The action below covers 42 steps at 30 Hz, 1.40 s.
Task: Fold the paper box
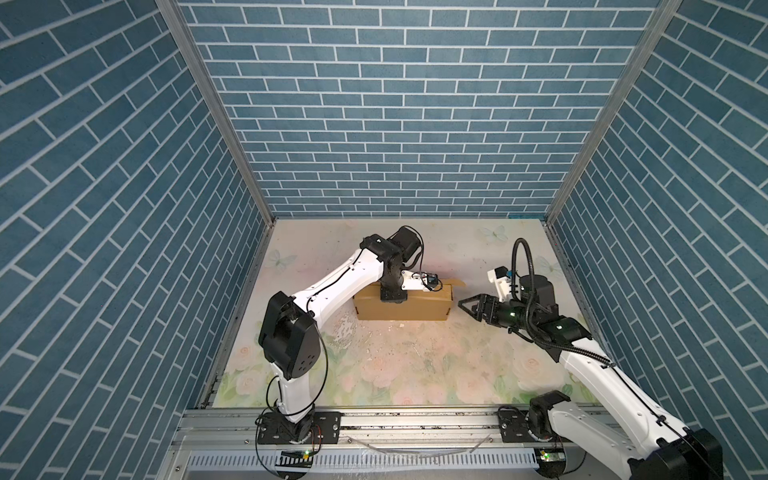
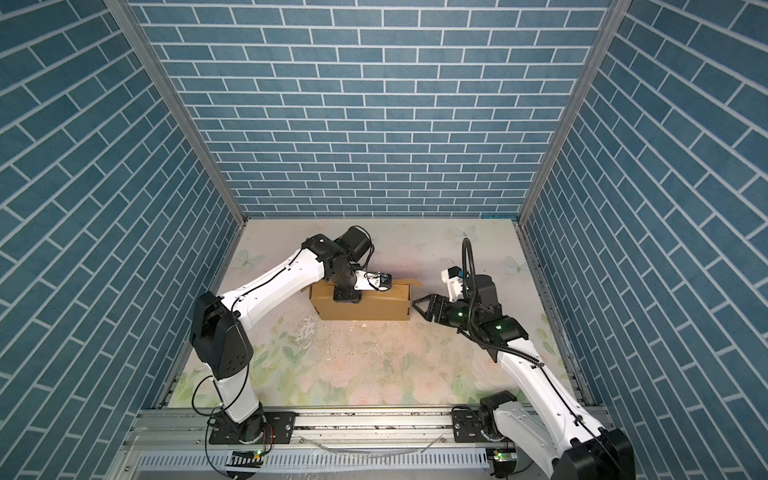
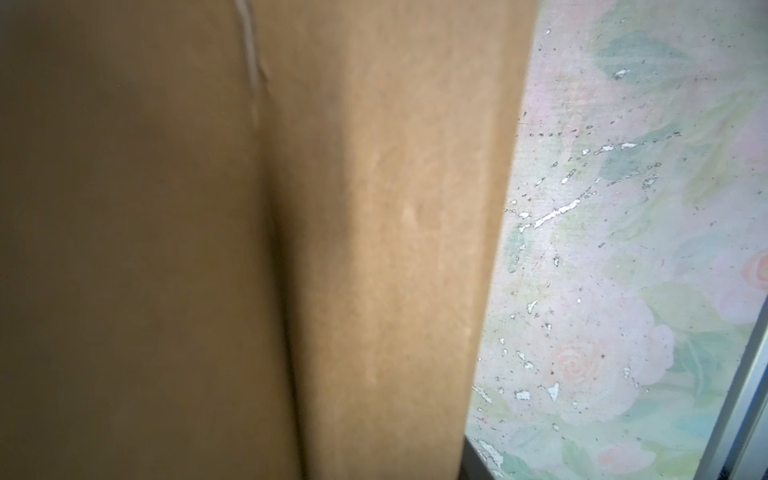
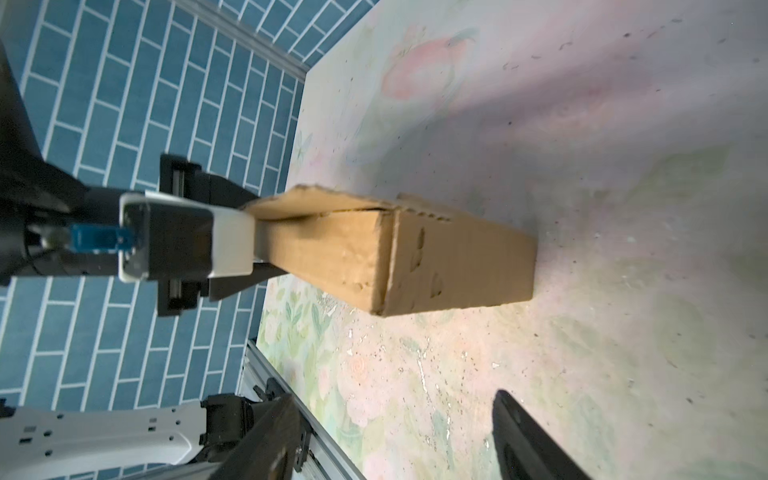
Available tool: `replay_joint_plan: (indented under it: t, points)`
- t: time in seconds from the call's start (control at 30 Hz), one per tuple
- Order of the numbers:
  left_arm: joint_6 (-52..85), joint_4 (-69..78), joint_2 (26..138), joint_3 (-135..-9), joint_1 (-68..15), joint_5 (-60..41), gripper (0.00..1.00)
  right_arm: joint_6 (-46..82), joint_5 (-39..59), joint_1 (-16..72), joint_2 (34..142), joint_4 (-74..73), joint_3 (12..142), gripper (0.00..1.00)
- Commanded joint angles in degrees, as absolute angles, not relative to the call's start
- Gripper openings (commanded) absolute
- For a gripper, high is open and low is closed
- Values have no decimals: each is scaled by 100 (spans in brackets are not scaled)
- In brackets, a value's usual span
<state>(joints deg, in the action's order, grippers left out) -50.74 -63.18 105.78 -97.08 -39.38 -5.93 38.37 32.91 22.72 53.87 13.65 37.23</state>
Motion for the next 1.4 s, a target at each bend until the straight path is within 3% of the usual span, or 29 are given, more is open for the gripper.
replay_joint_plan:
  t: [0.0,0.3,0.6,0.93,1.13,1.23,1.37]
  points:
    - [-5016,-6670,10944,-9524,-3973,-879,43,3680,2856,2329,5608,895,3639,72]
    - [-5089,-6385,10709,-9200,-3981,-794,43,3805,3306,2329,6794,233,4274,59]
    - [-5116,-6232,10730,-9152,-3981,-778,43,4092,3488,2329,6769,-111,4278,56]
    - [-5142,-6146,10758,-9157,-3981,-765,42,4027,3336,2329,7206,-70,4151,33]
    - [-5124,-6087,10783,-9163,-3979,-732,42,3987,3320,2330,7128,75,4231,27]
    - [-5104,-6056,10798,-9161,-3986,-738,42,3960,3210,2327,7219,203,4230,15]
    - [-5096,-6027,10817,-9150,-3981,-737,42,3883,3215,2329,7418,258,4148,17]
